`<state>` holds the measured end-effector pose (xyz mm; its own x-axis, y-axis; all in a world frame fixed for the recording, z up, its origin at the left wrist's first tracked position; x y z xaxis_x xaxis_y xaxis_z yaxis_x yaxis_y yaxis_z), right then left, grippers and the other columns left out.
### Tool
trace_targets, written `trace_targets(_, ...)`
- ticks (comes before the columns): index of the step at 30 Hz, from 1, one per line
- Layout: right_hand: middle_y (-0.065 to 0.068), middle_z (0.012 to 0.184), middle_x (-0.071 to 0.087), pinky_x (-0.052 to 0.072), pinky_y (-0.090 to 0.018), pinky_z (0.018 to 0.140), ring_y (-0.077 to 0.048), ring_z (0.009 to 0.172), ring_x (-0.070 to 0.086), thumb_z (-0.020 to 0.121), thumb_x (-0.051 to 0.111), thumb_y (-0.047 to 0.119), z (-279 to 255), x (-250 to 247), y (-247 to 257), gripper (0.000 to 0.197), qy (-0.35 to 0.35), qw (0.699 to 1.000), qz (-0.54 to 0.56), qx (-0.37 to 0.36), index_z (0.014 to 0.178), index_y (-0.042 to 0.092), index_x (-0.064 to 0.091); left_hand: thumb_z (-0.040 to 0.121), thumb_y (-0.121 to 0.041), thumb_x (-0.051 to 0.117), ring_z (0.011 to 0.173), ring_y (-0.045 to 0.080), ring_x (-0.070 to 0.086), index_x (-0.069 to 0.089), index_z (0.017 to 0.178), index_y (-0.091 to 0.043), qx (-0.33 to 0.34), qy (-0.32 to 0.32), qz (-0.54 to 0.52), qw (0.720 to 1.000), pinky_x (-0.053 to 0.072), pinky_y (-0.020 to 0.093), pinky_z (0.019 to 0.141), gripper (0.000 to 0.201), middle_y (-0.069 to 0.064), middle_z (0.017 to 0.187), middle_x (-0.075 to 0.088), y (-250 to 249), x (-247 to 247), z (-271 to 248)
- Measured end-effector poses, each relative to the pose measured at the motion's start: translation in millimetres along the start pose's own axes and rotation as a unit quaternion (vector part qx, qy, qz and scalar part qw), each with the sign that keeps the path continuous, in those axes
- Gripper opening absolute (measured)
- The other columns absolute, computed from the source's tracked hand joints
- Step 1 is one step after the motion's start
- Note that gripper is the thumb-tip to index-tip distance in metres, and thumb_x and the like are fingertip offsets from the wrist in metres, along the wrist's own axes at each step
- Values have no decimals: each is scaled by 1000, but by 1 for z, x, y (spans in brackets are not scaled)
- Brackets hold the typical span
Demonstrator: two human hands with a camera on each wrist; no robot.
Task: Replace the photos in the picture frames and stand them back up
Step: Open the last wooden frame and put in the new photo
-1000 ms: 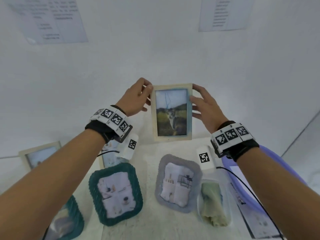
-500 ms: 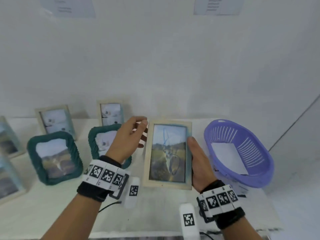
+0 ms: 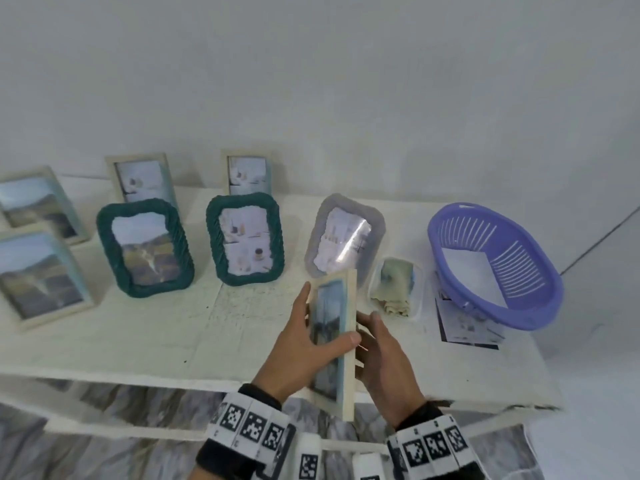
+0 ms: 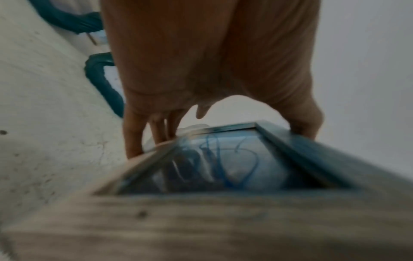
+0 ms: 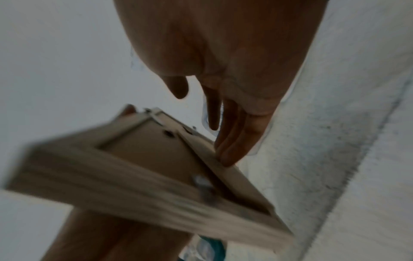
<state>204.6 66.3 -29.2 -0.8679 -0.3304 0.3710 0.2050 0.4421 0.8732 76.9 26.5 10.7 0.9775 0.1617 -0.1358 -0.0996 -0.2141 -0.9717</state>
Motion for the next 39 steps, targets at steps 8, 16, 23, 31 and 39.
trace_targets(8,-13,89,69,53,-32,63,-23,76,62,98,52,13,10,10,-23,18,-63,993,-99,5,98,5,69,64,-63,70,119,8,59,43,137,-43,-13,-28,-128,991,44,37,105,80,-5,131,61,33,-34,1)
trace_targets(16,5,83,66,45,-10,65,-11,78,61,90,64,17,30,-10,-39,5,-183,911,-363,-71,95,18,64,90,-26,67,94,18,70,71,106,-23,-48,-145,-35,988,59,39,81,17,-2,95,75,100,-93,10)
trace_targets(23,1,77,52,35,-13,63,-11,67,50,94,55,14,34,6,-45,30,-148,820,-534,-142,121,25,63,89,-29,70,86,11,65,75,106,-15,12,-189,176,966,52,28,86,23,-3,90,71,100,-95,15)
trace_targets(31,0,78,46,32,-21,58,-17,67,47,89,54,21,43,18,-36,5,-67,779,-613,-111,93,19,55,88,-28,71,82,13,65,75,102,-15,26,-176,205,963,53,29,81,20,-2,89,71,106,-98,25)
trace_targets(39,5,65,46,33,-25,53,-13,60,45,86,57,15,53,13,-30,20,-50,790,-605,-86,102,15,45,88,-27,71,78,5,63,74,101,-16,37,-177,192,965,51,21,77,19,-5,86,69,108,-98,25)
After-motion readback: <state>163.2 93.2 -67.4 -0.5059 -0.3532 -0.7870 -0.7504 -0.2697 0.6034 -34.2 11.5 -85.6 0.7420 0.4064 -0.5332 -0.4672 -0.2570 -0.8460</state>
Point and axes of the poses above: each hand's wrist, its own z-axis towards the middle knuckle, its own x-axis out of the palm, y = z × x, the point moved 6 cm from there along z, towards the middle knuckle
